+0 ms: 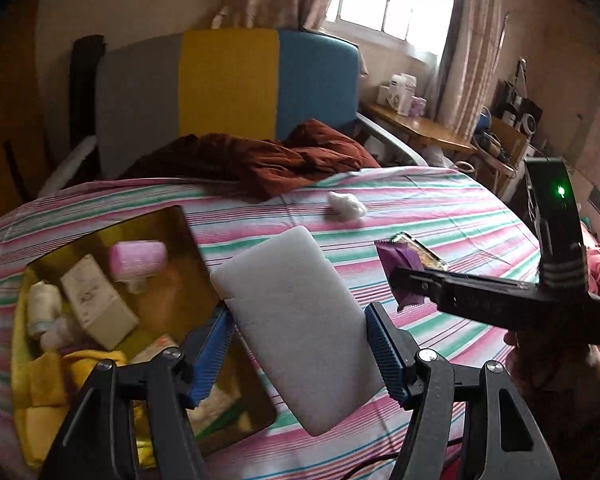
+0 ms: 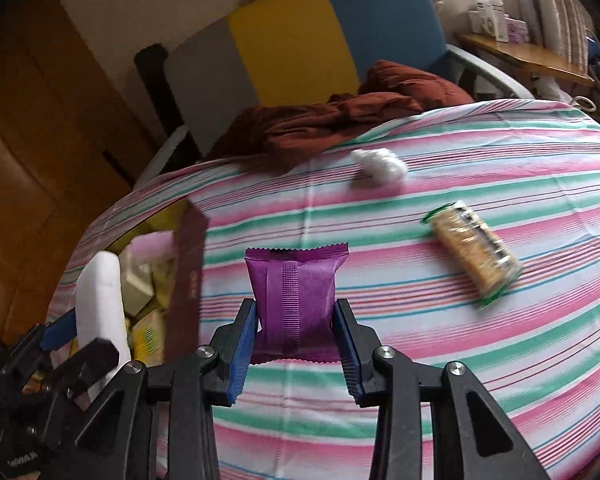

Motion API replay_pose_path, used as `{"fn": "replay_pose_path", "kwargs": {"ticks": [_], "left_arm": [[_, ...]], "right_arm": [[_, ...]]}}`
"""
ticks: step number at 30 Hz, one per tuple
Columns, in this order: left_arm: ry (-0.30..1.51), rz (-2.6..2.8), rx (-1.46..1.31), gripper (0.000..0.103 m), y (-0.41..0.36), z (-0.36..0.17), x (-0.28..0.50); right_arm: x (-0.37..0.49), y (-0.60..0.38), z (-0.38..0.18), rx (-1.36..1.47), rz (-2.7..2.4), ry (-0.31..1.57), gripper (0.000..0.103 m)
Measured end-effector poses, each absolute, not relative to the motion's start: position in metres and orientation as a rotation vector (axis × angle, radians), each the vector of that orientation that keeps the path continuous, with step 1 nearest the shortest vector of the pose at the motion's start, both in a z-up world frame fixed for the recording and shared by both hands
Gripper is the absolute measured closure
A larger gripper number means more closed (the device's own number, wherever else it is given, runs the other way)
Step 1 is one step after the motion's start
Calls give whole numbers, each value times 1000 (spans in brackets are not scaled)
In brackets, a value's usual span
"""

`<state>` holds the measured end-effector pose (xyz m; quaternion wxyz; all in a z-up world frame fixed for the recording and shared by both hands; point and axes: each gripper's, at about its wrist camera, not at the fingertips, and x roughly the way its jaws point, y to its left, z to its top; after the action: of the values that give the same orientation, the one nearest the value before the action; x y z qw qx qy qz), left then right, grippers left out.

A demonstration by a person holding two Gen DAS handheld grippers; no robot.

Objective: Organize objects
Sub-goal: 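Carry the sponge and purple packet over the gold tray with both tools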

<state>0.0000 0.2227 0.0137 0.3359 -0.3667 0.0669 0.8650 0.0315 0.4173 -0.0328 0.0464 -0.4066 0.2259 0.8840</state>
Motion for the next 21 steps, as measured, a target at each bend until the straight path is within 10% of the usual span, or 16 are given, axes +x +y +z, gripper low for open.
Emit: {"fn": "replay_pose_path", "kwargs": {"ticks": [21], "left_arm": [[96,2370,-1018,36,144,-4,-6]], "right_arm": [[17,316,-31,-1370,2871,629,65]]}}
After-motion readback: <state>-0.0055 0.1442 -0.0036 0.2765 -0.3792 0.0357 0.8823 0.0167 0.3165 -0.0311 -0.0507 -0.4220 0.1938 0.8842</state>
